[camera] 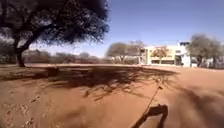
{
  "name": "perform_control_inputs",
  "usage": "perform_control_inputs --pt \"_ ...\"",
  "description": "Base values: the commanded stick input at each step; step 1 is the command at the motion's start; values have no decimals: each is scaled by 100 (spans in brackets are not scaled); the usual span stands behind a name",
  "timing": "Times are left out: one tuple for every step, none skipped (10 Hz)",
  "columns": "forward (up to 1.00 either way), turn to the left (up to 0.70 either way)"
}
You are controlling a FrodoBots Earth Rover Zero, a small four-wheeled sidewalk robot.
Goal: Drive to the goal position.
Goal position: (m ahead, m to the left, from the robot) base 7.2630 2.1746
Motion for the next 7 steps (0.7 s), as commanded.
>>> perform_control_inputs --pt "100 0" --pt "100 0" --pt "100 0" --pt "100 0" --pt "100 0" --pt "100 0" --pt "100 0"
